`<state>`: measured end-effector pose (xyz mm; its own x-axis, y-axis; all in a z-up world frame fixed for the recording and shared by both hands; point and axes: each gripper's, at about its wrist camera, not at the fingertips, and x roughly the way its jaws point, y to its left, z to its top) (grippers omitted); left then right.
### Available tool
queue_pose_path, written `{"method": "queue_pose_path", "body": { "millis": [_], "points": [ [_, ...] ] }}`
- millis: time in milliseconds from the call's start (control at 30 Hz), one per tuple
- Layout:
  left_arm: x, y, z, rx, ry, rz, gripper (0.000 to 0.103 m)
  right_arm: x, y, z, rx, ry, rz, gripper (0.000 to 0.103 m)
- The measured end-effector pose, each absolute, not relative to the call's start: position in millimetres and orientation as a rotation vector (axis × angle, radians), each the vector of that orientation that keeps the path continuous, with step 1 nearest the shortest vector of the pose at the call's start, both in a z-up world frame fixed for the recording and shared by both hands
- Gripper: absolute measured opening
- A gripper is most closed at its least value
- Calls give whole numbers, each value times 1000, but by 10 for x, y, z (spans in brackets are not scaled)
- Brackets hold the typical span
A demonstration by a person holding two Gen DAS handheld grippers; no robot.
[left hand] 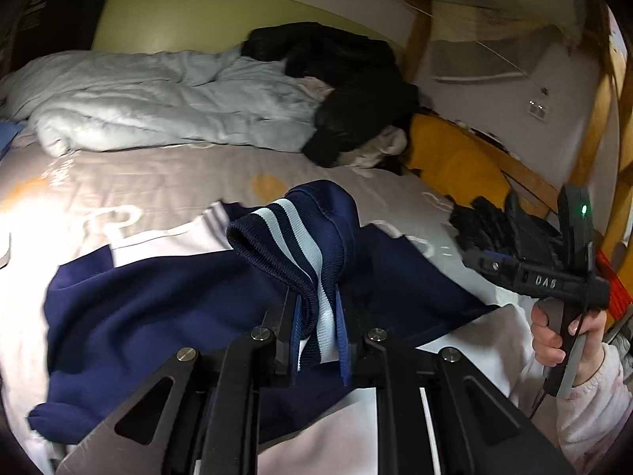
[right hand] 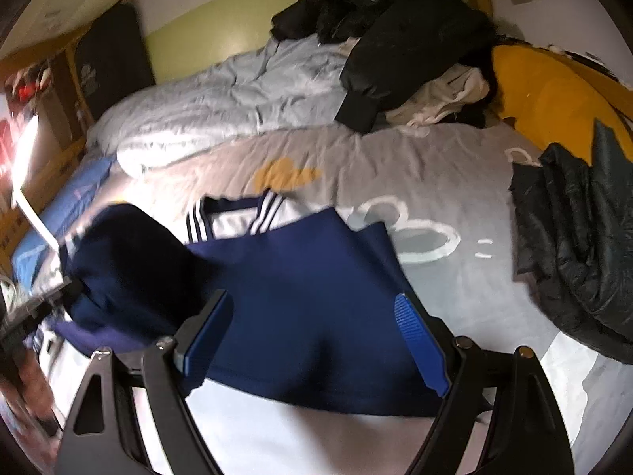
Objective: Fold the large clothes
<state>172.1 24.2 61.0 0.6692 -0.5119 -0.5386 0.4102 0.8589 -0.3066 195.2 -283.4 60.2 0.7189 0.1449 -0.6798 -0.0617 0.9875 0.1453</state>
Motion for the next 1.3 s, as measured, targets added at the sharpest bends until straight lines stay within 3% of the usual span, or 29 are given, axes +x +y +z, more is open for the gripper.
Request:
{"method": "queue_pose_path", "body": {
  "millis": [133,267,333,467,633,700,933,1100,1300],
  "points": [
    [1763,-74,546,-222,744,-661,18,1918,-2786,690,128,738,153,82],
    [1562,-304,605,-132,705,-716,32,1879,-2745,673,90,735,161,82],
    [1486,-337,616,-114,699,-715,33,1886,-2760,662,89,739,160,82],
    [1415,-264,657,-136,674,-726,50,1907,-2834,653,122,749,163,82],
    [1400,-96,740,-168,651,-709,54,1887,-2787,625,106,762,191,82],
    [1388,9,775,-160,640,-670,61,1856,-2688,603,67,762,203,82],
    [1298,351,883,-87,556,-443,71,1697,-2244,398,19,733,279,82],
    [1277,489,925,-77,508,-354,95,1508,-1763,212,-108,725,426,65],
    [1355,664,917,-105,503,-296,98,1392,-1431,2,-232,765,503,60]
  ]
}}
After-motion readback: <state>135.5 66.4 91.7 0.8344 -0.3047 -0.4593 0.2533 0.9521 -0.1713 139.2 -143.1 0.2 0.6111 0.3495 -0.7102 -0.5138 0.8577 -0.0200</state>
